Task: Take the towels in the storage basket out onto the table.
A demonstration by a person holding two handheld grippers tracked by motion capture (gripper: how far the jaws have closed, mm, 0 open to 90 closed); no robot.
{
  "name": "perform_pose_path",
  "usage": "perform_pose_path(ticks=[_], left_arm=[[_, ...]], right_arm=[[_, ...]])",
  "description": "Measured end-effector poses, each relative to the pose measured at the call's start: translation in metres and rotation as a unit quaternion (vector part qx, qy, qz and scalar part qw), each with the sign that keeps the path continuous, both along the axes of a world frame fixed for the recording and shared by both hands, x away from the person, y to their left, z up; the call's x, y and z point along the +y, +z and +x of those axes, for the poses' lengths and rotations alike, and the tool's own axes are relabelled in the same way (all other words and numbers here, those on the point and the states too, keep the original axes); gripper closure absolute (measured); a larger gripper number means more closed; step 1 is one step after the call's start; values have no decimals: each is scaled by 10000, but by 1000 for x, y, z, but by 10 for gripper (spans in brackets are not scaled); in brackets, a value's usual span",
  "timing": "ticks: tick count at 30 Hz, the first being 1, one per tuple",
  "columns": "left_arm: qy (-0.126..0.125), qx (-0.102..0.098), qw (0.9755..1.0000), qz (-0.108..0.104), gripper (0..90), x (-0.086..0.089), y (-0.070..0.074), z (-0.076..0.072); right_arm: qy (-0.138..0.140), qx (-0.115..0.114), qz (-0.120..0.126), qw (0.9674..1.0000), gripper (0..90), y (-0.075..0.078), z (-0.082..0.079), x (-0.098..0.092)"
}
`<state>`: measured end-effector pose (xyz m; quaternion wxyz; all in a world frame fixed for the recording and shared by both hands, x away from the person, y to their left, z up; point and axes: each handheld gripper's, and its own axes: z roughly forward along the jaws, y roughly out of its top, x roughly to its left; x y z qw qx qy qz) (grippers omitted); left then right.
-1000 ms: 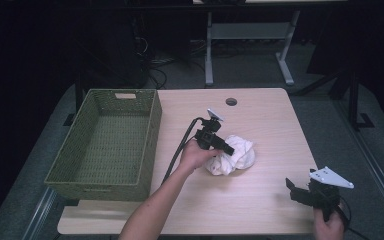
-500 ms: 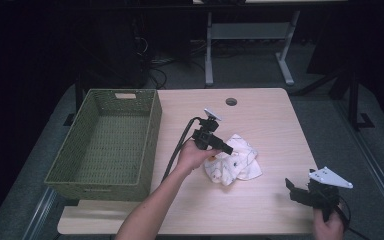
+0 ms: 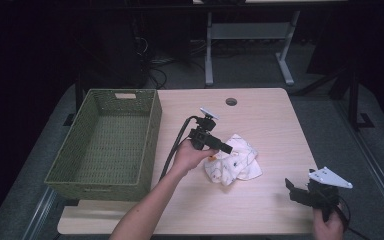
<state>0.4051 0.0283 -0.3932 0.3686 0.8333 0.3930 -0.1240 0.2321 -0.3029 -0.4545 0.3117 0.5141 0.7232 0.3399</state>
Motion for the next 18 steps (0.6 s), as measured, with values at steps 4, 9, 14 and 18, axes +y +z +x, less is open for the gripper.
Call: perform_pose_path(ticks=[4, 9, 14, 18], left_arm=[[12, -39, 10000, -51, 390, 5, 2, -2], [29, -117, 9999, -119, 358, 12, 5, -7], [-10, -283, 9996, 8, 315, 16, 5, -14], [-44, -286, 9995, -80, 304, 19, 2, -19]], right_arm=[[-12, 6, 0, 10000, 139, 0, 0, 0], [-8, 10, -14, 10000, 139, 0, 0, 1], [-1, 13, -22, 10000, 139, 0, 0, 2], [11, 15, -42, 10000, 139, -1, 1, 2]])
